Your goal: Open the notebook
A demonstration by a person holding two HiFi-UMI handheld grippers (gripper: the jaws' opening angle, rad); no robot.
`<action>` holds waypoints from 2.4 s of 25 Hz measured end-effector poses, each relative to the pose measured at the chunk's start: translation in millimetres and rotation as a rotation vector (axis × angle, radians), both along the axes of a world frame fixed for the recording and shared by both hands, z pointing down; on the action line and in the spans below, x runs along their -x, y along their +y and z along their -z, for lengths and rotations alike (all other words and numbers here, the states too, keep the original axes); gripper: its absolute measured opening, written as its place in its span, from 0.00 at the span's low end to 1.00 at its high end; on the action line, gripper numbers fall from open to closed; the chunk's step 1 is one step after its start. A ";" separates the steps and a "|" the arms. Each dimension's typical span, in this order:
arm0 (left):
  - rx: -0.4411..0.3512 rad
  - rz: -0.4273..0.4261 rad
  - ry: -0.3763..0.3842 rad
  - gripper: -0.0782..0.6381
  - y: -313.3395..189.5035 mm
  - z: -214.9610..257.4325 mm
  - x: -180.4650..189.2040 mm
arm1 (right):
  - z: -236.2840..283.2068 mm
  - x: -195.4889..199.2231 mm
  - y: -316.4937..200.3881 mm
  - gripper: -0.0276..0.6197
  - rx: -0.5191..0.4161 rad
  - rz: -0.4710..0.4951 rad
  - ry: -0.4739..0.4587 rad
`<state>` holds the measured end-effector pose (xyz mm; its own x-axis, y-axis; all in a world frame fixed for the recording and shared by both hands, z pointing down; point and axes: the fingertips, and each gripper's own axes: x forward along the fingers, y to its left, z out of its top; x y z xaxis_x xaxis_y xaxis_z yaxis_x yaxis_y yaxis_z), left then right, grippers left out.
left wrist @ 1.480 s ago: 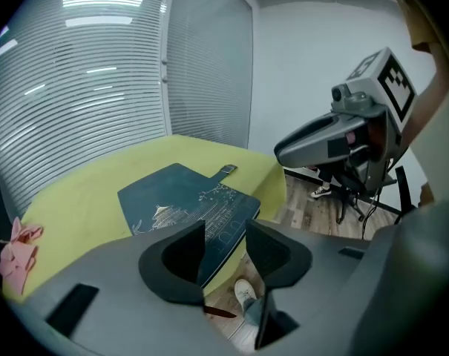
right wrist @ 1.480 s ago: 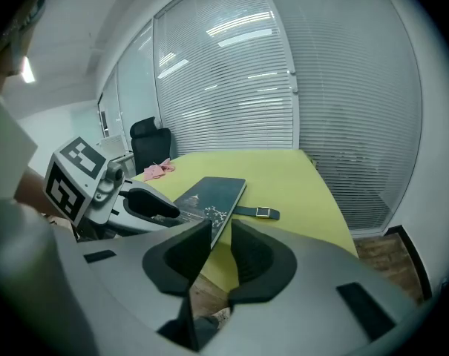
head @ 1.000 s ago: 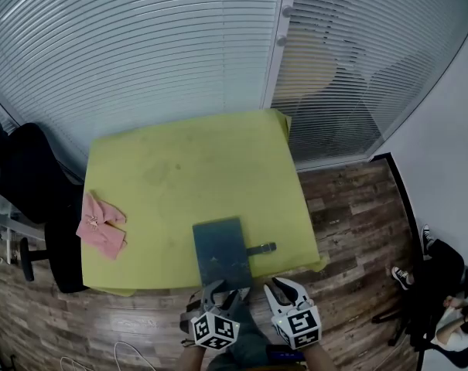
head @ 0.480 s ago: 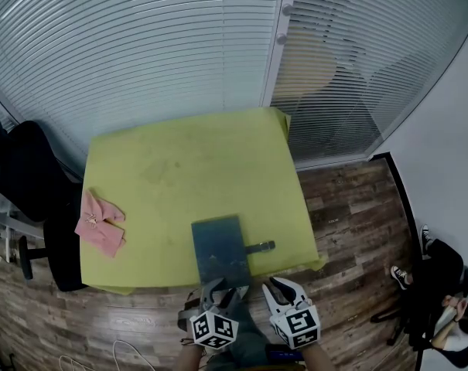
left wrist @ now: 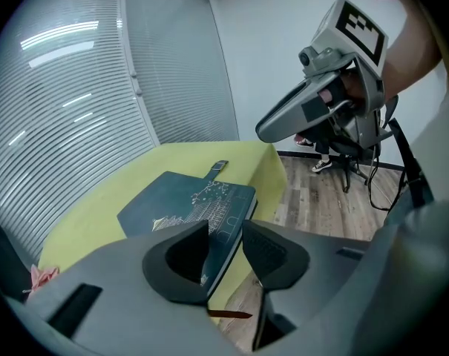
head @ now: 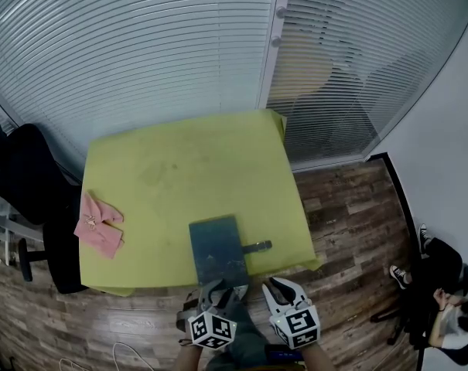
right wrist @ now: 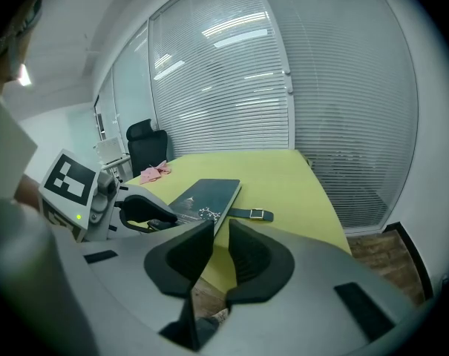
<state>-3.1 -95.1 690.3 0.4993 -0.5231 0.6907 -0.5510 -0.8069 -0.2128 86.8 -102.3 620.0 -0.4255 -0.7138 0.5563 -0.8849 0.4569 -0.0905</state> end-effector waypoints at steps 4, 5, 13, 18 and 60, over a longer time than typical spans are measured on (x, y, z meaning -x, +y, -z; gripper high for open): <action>0.000 0.006 0.005 0.33 0.3 1.0 -0.1 | 1.1 -2.3 1.5 0.16 -0.002 -0.004 0.003; 0.000 0.006 0.005 0.33 0.2 1.2 -0.1 | 1.6 -2.7 1.5 0.16 -0.003 -0.005 0.003; -0.007 0.009 0.009 0.31 0.8 5.2 -0.9 | 5.9 -5.1 3.5 0.16 -0.010 -0.012 0.000; -0.011 0.008 0.007 0.30 1.8 7.6 0.7 | 9.3 -5.3 6.0 0.16 -0.017 -0.020 -0.003; -0.100 0.067 0.030 0.22 7.2 47.0 18.4 | 53.2 8.3 23.4 0.15 -0.114 0.019 -0.014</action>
